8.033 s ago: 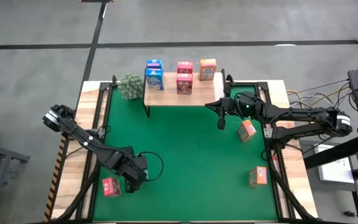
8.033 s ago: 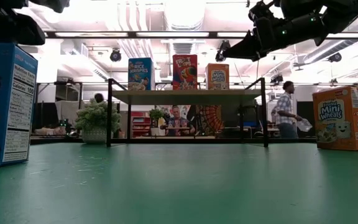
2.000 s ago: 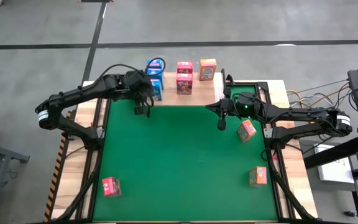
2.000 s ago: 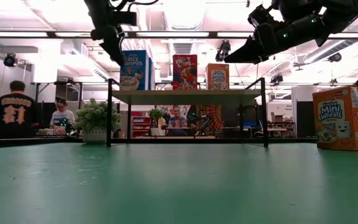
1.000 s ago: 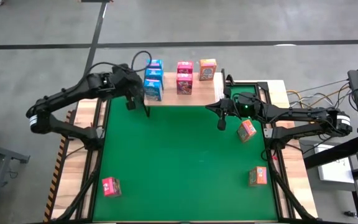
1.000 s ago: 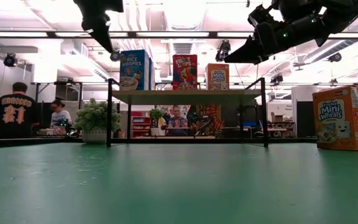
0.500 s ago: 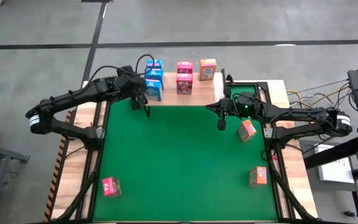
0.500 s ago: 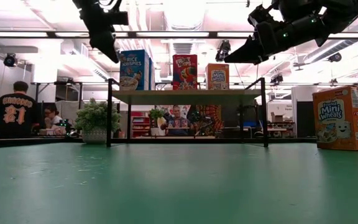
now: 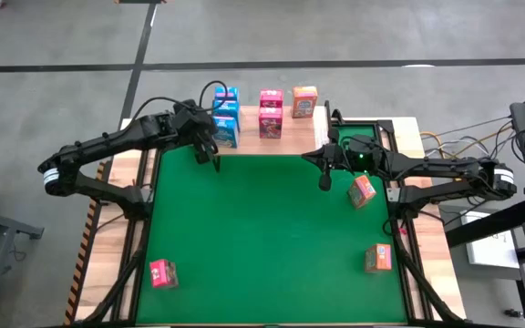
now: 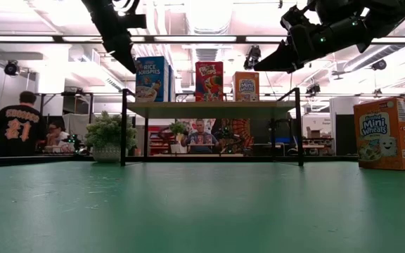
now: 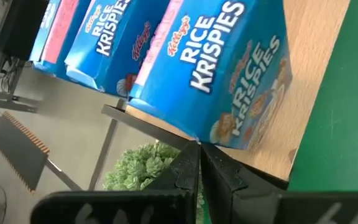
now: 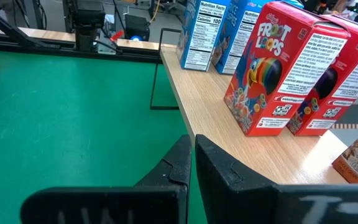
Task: Stack cereal on shelf
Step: Put the blue cereal box on the shelf aligned with the other blue cereal boxes
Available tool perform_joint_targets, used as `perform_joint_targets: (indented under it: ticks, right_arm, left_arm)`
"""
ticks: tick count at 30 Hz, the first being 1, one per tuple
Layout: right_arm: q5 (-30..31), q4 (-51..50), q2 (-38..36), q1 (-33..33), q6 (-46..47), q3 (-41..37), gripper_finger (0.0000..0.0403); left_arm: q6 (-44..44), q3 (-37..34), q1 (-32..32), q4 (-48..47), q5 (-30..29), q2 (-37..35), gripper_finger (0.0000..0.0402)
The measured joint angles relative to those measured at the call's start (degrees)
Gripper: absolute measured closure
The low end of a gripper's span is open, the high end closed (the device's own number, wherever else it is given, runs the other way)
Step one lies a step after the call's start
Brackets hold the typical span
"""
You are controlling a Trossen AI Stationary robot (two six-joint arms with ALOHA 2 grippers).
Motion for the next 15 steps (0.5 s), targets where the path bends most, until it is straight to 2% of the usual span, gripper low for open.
perform_joint_targets:
  ticks: [15]
  right_arm:
    - [0.0, 0.0, 0.0, 0.0, 0.0, 0.0, 0.0390]
  left_arm:
    - [-0.4, 0.0, -0.3, 0.0, 1.6, 0.0, 0.0402]
